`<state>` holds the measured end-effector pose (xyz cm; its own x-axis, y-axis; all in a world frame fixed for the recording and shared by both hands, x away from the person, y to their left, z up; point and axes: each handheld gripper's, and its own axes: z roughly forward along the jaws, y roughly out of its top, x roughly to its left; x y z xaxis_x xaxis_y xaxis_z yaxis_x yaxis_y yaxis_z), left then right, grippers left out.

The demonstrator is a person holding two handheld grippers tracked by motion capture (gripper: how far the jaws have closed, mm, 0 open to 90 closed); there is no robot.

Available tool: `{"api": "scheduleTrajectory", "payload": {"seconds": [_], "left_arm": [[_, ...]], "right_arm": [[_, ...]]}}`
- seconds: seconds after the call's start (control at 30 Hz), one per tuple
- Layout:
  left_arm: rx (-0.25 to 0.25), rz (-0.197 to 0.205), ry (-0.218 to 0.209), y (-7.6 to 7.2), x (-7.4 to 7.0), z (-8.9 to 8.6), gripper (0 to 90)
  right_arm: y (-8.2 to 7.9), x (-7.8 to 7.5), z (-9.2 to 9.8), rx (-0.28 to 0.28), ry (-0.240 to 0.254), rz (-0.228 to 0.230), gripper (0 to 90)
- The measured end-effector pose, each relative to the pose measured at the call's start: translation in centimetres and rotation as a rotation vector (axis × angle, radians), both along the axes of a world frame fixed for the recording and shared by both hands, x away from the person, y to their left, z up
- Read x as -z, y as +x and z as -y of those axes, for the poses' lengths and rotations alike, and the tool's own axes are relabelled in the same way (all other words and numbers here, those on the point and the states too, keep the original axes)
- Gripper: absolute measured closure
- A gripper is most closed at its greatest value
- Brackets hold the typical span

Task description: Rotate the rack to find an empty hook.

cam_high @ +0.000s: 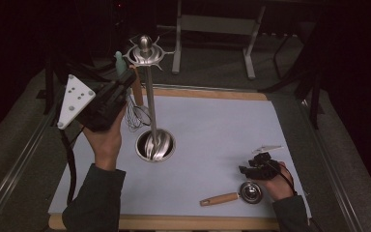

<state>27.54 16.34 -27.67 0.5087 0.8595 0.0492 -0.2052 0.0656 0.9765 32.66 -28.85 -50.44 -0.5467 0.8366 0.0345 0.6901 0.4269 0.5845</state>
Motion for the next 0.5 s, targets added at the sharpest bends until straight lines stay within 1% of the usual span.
{"api": "scheduleTrajectory", "payload": {"seconds": [0.1,0.23,0.3,0.43,0.5], "left_arm": [[-0.004,-0.004,0.005,0.22,0.02,0.15,89.8],[-0.02,-0.015,0.012,0.56,0.1,0.25,89.8],[-0.019,-0.015,0.015,0.59,0.11,0.25,89.8],[-0.032,-0.011,0.033,0.57,0.05,0.32,89.8],[-0.034,-0.01,0.031,0.58,0.05,0.31,89.8]], "right_arm": [[0.01,0.01,0.02,0.0,0.0,0.0,47.9],[0.04,0.09,0.06,0.002,-0.001,-0.003,47.9],[0.04,0.09,0.06,0.002,-0.001,-0.003,47.8],[0.04,0.13,0.0,0.001,-0.001,-0.003,47.8],[0.04,0.12,-0.01,0.0,-0.001,-0.003,47.9]]}}
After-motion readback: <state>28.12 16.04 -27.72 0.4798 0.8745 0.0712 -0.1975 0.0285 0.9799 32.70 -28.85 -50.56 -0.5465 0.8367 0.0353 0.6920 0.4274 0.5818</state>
